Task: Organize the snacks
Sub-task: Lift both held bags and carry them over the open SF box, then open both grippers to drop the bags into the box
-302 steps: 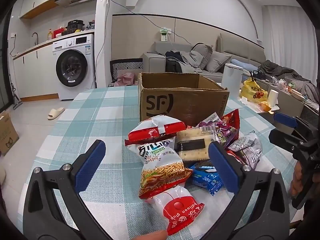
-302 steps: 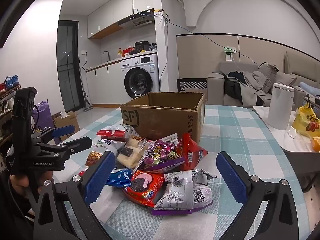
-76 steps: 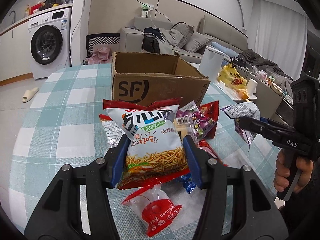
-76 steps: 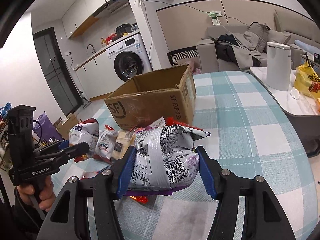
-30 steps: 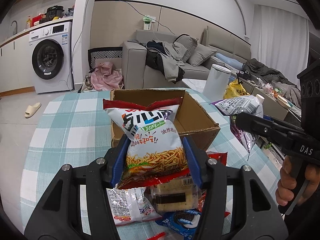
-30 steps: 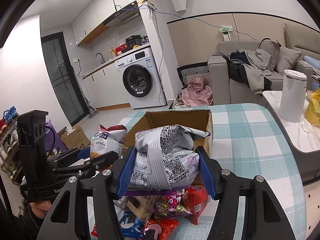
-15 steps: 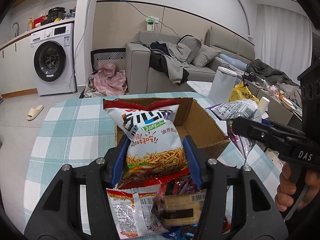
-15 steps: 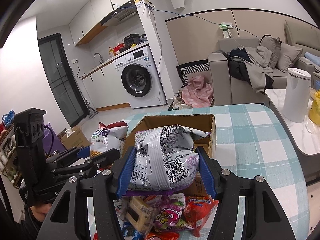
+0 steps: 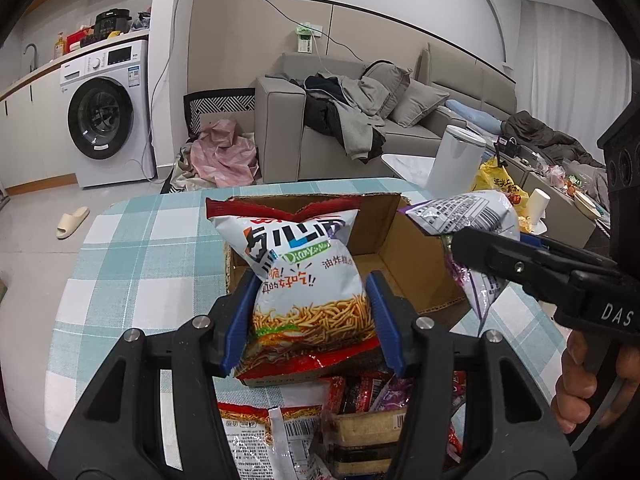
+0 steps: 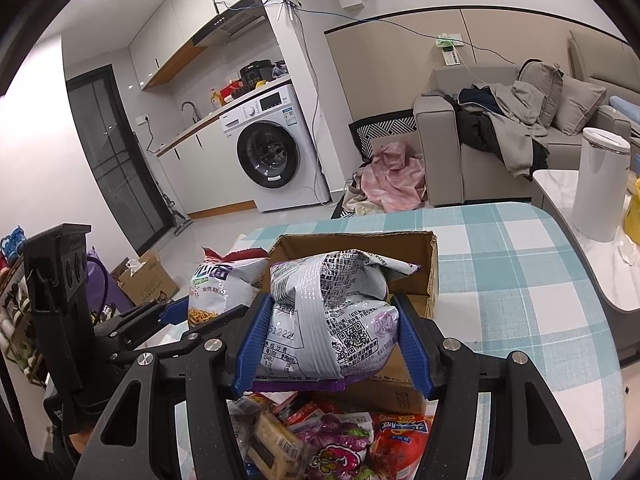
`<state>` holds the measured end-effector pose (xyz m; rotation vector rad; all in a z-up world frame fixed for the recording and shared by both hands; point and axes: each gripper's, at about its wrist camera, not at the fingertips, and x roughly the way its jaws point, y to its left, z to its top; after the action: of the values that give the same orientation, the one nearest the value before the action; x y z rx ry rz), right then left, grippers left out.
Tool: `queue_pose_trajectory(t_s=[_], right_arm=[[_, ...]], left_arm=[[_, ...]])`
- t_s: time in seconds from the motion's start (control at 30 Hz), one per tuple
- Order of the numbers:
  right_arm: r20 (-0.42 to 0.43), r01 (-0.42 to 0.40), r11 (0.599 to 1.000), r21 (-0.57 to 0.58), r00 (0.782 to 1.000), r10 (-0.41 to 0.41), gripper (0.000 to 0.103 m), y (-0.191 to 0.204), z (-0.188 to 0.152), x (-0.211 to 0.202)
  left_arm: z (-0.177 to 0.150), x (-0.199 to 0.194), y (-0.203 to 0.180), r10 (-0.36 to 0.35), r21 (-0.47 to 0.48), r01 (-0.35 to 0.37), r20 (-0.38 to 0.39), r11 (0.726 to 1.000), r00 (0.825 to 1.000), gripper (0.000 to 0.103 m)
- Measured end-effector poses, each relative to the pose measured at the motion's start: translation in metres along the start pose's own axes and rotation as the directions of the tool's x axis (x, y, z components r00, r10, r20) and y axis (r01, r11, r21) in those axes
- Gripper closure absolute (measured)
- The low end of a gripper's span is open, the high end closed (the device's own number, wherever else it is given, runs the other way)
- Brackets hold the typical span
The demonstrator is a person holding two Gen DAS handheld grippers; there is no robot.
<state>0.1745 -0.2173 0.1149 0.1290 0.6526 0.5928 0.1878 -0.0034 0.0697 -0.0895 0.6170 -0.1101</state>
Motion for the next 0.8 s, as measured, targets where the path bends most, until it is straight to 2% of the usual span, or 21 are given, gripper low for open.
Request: queue_pose_trajectory(t_s=[0.8], right_arm=[[-0.073, 0.023, 0.999, 0.042, 0.997, -0.020, 0.042, -0.015, 0.007, 0.048]], left_arm=[[0.003, 0.041, 0.008, 0.009, 0.000, -0.009, -0.037, 1.000, 0.999, 0.051]])
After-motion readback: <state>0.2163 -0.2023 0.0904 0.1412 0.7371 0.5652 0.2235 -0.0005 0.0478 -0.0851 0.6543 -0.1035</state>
